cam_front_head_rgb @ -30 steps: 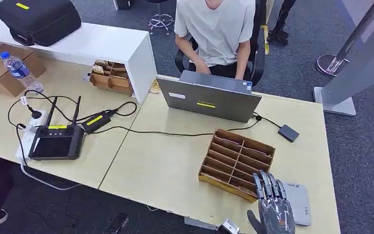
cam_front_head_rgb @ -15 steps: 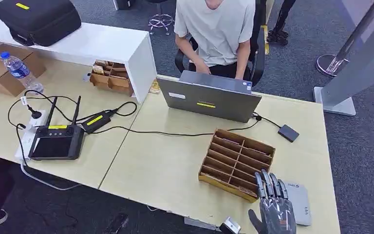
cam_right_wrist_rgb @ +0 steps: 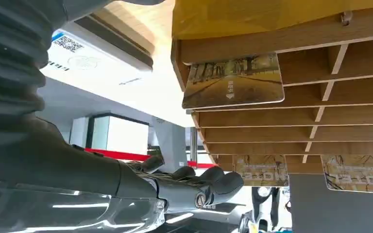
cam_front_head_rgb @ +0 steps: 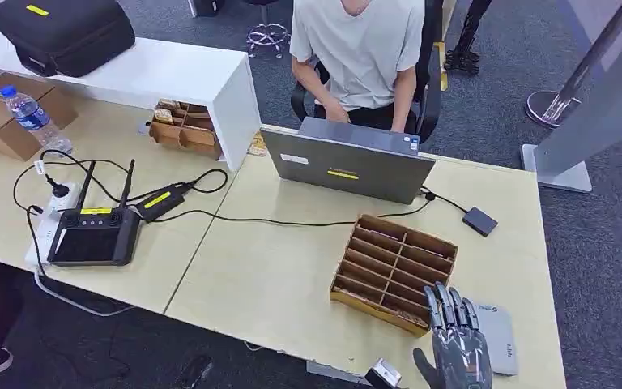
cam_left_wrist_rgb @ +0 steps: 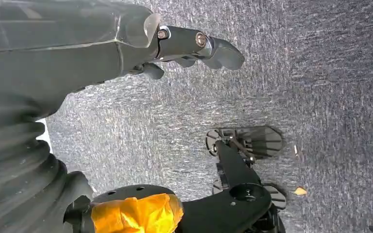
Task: Pass the card to the sensor for recognition and then transmit it.
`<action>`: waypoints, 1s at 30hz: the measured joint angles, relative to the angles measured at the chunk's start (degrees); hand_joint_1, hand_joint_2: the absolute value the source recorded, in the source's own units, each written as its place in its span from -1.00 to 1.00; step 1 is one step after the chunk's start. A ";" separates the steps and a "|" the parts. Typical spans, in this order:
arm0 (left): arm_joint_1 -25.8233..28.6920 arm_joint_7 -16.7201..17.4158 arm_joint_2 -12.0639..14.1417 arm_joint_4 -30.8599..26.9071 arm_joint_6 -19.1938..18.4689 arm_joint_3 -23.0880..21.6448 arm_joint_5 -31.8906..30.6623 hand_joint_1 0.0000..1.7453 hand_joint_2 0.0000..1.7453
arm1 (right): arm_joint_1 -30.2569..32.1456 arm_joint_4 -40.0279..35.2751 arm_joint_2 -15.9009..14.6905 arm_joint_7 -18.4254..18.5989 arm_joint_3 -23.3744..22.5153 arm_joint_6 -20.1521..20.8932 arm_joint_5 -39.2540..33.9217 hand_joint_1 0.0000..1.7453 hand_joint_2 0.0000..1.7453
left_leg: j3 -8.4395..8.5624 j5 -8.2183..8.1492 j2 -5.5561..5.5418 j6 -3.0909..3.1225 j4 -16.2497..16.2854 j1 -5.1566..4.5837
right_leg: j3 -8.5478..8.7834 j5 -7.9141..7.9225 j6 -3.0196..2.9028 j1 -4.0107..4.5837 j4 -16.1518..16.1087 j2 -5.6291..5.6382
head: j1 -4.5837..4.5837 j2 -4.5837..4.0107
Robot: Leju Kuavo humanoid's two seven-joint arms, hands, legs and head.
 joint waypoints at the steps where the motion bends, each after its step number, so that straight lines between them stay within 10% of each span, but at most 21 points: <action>1: 0.00 0.00 0.00 0.00 -0.02 0.07 0.00 -1.00 1.00 | 0.00 0.02 0.00 -0.02 0.00 0.00 -0.02 1.00 1.00 | 0.00 0.00 0.00 0.00 0.00 0.00 | 0.00 0.00 0.00 0.00 0.00 0.00 | -0.02 0.00; 30: -0.01 -0.44 -0.04 0.00 1.51 0.79 -1.18 -1.00 1.00 | -0.10 0.00 0.81 -1.77 -1.53 0.07 -2.30 1.00 1.00 | 0.00 0.00 0.00 0.00 0.00 0.00 | 0.00 0.00 0.00 0.00 0.00 0.00 | -0.02 0.00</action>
